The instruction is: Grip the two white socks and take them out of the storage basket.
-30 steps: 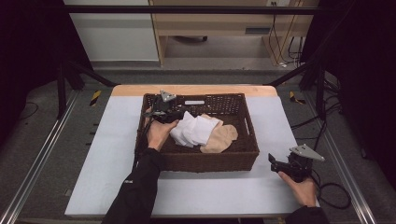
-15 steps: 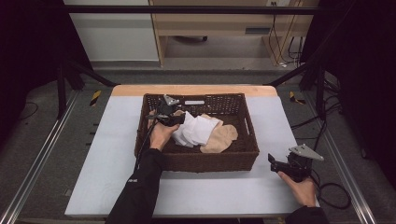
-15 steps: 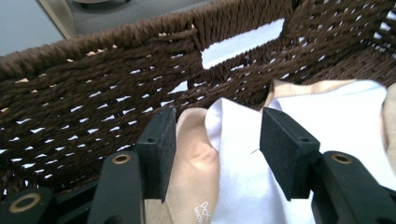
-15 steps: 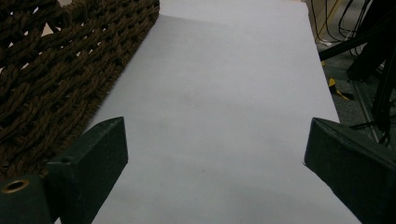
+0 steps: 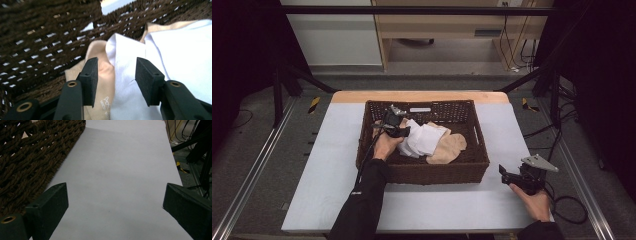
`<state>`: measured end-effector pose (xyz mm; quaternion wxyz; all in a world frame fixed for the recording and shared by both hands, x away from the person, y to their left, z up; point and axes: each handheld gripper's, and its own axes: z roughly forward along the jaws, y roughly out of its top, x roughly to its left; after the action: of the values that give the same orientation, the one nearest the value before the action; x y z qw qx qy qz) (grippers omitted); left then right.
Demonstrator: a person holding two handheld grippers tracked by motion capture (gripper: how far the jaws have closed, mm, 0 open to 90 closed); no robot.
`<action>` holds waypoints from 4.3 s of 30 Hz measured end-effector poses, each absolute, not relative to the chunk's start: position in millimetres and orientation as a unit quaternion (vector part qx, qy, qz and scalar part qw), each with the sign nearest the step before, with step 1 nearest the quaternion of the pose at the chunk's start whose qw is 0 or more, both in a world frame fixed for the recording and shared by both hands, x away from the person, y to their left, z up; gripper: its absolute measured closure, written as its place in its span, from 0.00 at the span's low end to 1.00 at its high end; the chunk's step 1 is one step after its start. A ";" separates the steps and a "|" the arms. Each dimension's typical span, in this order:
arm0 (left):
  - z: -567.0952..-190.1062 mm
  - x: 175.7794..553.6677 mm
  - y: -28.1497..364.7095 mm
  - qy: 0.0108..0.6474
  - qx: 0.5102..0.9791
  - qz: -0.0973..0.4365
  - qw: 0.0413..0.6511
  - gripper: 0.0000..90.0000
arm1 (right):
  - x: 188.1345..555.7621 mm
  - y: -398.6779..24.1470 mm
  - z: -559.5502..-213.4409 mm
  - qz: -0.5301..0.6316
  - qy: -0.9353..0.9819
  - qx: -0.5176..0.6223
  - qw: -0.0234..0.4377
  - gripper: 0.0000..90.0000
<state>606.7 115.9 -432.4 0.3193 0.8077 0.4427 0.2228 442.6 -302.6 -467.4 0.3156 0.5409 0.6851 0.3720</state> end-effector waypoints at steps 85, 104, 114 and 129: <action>-236.1 460.9 201.8 0.339 0.603 0.340 0.637 0.99 | 441.8 -302.5 -466.5 0.365 0.689 0.541 0.316 0.08; -251.5 427.5 287.6 0.384 0.563 0.366 0.634 0.99 | 441.4 -301.7 -467.2 0.360 0.693 0.539 0.316 0.08; -311.9 425.6 318.1 0.440 0.565 0.352 0.603 0.99 | 441.4 -301.6 -467.3 0.359 0.693 0.540 0.316 0.08; -399.6 447.5 326.9 0.522 0.614 0.298 0.512 0.99 | 439.7 -301.0 -467.9 0.359 0.695 0.537 0.315 0.08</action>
<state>447.5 326.9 -399.6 0.5119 0.6143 0.5216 0.2976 439.7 -301.0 -467.9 0.3151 0.5370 0.6953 0.3591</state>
